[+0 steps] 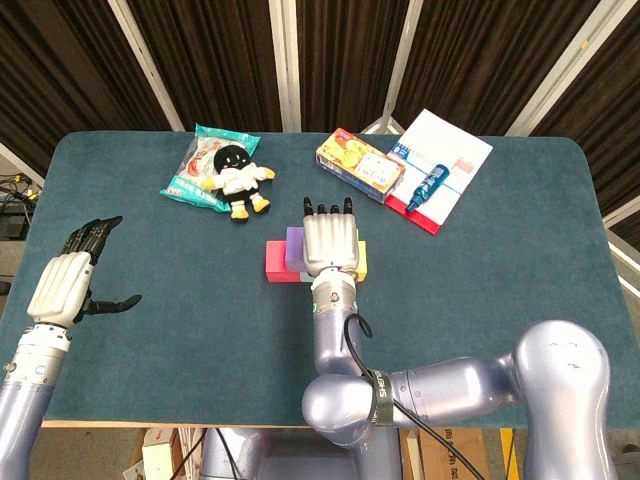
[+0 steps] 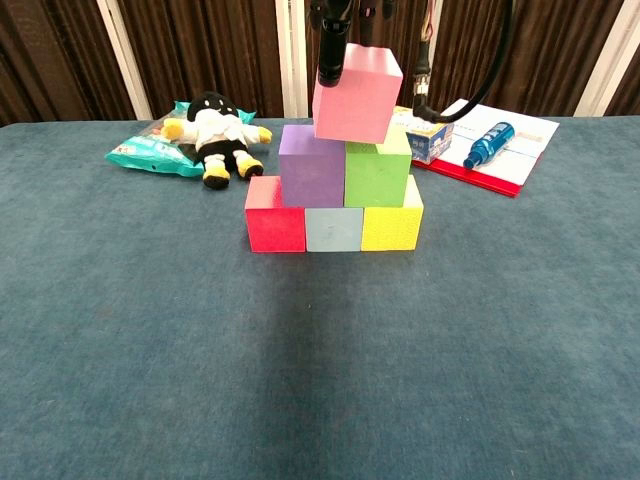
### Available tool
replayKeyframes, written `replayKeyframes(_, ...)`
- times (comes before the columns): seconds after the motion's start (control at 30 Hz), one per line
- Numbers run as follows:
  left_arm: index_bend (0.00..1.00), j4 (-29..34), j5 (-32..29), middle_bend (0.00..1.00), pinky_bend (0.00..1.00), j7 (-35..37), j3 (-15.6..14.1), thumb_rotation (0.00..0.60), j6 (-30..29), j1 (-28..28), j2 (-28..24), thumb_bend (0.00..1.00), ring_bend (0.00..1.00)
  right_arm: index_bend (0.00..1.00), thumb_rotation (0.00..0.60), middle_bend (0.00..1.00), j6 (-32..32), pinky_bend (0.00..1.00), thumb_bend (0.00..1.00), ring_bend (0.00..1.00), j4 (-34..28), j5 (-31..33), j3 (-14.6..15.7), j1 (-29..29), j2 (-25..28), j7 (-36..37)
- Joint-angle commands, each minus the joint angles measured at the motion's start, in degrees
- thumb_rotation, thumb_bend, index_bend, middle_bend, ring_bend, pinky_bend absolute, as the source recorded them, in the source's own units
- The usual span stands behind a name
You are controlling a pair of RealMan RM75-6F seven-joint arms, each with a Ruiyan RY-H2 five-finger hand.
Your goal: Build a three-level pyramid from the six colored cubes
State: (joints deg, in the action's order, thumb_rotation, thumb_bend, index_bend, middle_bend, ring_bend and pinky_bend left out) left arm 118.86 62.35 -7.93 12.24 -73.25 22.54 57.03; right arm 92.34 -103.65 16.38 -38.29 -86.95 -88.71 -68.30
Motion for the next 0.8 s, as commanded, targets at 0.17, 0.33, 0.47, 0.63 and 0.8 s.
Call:
replayKeyframes(0.17, 0.0, 0.0, -0.2, 0.06, 0.01, 0.5, 0.3, 0.6, 0.0, 0.0, -0.1, 0.13, 0.0, 0.0, 0.6, 0.43, 0.2, 0.0, 0.5, 0.27, 2.3, 0.6, -1.3, -0.2, -1.2, -0.5)
replayKeyframes(0.33, 0.0, -0.1, -0.2, 0.06, 0.01, 0.9, 0.3, 0.6, 0.3, 0.0, -0.2, 0.13, 0.0, 0.0, 0.6, 0.43, 0.5, 0.0, 0.5, 0.27, 3.3, 0.7, -1.8, -0.6, -2.0, -1.4)
replayKeyframes(0.47, 0.0, -0.1, 0.1, 0.06, 0.01, 1.4, 0.4, 0.6, 0.2, -0.1, -0.3, 0.13, 0.0, 0.0, 0.6, 0.43, 0.9, 0.0, 0.5, 0.27, 4.3, 1.2, -2.3, -0.8, -2.5, -2.3)
replayKeyframes(0.63, 0.0, -0.2, 0.0, 0.06, 0.01, 1.9, 0.5, 0.6, 0.2, -0.2, -0.5, 0.13, 0.0, 0.0, 0.6, 0.43, 1.2, 0.0, 0.5, 0.27, 5.2, 1.8, -2.7, -0.6, -3.3, -2.9)
replayKeyframes(0.8, 0.0, -0.1, 0.1, 0.06, 0.01, 2.1, 0.5, 0.6, 0.3, -0.2, -0.6, 0.13, 0.0, 0.0, 0.6, 0.43, 1.4, 0.0, 0.5, 0.27, 6.1, 1.7, -3.3, -0.5, -4.1, -3.0)
